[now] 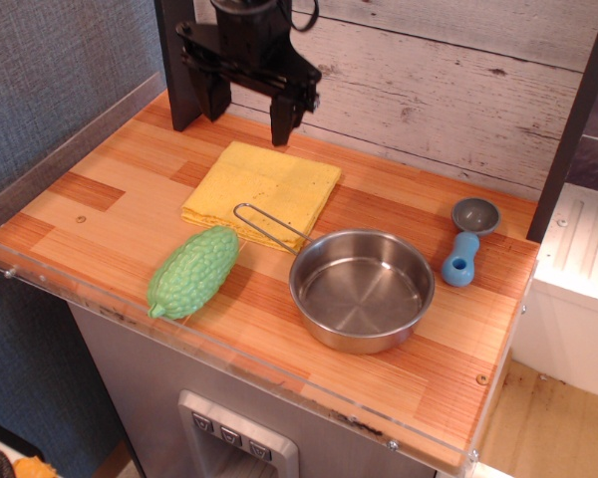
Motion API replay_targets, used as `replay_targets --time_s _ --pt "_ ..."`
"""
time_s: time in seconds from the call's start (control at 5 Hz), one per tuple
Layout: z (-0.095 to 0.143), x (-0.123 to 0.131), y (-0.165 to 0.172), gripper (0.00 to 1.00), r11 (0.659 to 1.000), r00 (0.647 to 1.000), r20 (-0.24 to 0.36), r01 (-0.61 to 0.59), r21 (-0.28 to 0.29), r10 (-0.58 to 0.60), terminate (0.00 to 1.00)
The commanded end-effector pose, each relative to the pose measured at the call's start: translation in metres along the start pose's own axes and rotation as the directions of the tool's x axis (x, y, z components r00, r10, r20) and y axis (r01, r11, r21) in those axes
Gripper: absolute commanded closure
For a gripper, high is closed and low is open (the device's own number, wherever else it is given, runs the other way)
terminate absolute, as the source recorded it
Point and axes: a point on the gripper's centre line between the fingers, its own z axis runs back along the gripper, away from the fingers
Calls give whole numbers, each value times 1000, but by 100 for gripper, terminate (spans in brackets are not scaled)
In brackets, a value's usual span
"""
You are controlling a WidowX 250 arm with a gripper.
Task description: Put the cloth to the left of the spoon.
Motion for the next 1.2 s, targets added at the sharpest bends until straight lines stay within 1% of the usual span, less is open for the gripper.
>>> replay_targets --time_s 0.0,0.4,0.6,0.8,1.0 --pt "46 -33 -14 0 999 999 37 8 -49 -6 0" --pt "46 -73 -19 0 990 1000 -5 24 -141 -25 0" --pt "45 -83 -19 0 984 999 -40 20 -175 -27 0" --pt "45 -83 -19 0 984 999 -40 20 -175 -27 0" --pt "45 -83 -19 0 984 999 -40 20 -175 -27 100"
